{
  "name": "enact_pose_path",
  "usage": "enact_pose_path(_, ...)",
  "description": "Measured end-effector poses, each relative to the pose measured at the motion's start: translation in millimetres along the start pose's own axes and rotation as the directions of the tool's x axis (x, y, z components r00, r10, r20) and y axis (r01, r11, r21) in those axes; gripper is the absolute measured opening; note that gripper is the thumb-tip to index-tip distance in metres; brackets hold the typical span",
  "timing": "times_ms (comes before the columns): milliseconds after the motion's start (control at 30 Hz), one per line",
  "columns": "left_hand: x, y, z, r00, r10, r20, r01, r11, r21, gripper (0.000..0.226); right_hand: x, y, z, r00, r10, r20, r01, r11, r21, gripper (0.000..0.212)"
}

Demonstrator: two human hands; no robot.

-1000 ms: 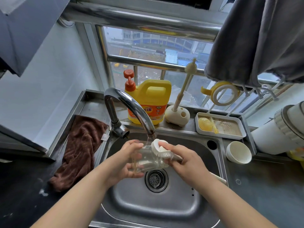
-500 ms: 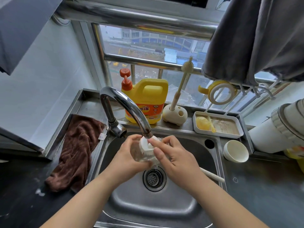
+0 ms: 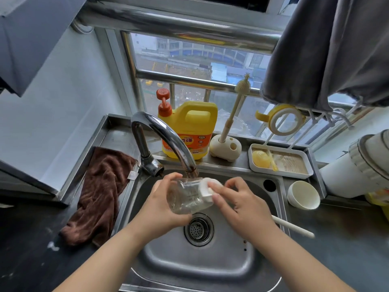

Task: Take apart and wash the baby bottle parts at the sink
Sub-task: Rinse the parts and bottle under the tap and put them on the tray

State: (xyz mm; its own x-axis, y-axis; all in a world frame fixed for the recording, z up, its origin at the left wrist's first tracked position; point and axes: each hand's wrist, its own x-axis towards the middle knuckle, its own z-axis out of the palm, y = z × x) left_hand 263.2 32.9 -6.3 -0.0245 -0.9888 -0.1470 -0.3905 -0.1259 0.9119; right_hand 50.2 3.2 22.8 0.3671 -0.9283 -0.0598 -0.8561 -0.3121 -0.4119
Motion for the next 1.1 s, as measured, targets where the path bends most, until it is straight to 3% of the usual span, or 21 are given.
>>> enact_pose_path(100,-2,1,3,0.998,0.046,0.048,-0.047,0.999,0.007,0.084,14,2,-2,0.994,0.098,0.043,-0.099,0.994,0.036,0.040)
enact_pose_path(200,0,3,10,0.997,0.071,0.041,-0.070,0.997,-0.017,0.090,18,-25,0,0.999,-0.032,-0.002,0.032,0.992,0.121,0.040)
enact_pose_path(300,1,1,4,0.998,0.064,-0.014,-0.064,0.998,-0.013,0.089,1,-19,1,0.996,-0.087,-0.010,0.087,0.995,0.057,0.051)
enact_pose_path(400,-1,-3,-1,0.998,0.069,0.005,-0.069,0.997,0.027,0.089,3,4,0,0.996,0.087,0.024,-0.087,0.996,-0.016,0.045)
enact_pose_path(467,-2,-2,3,0.996,0.085,0.038,-0.086,0.995,0.041,0.089,15,0,1,0.988,0.148,0.038,-0.149,0.988,0.034,0.040)
enact_pose_path(633,0,0,3,0.998,0.068,0.000,-0.068,0.998,-0.003,0.088,5,-31,4,0.999,-0.053,0.005,0.052,0.990,0.134,0.051)
enact_pose_path(700,-1,-4,-2,0.997,0.071,-0.015,-0.071,0.997,0.012,0.089,-2,-13,5,1.000,0.005,0.031,-0.008,0.997,0.077,0.047)
enact_pose_path(767,-3,-7,-5,0.997,0.083,0.007,-0.083,0.996,0.030,0.089,1,4,4,0.984,0.152,0.092,-0.155,0.988,0.024,0.040)
enact_pose_path(833,-5,-5,-3,0.995,0.097,0.034,-0.098,0.994,0.039,0.089,9,2,5,0.971,0.205,0.123,-0.218,0.971,0.099,0.037)
enact_pose_path(1000,-6,-3,-4,0.989,0.132,0.068,-0.135,0.991,0.028,0.090,20,-21,12,0.980,0.148,0.131,-0.186,0.914,0.360,0.042)
enact_pose_path(1100,-10,-4,-7,0.988,0.108,0.109,-0.111,0.994,0.022,0.093,22,-15,19,0.963,0.200,0.183,-0.269,0.775,0.571,0.040)
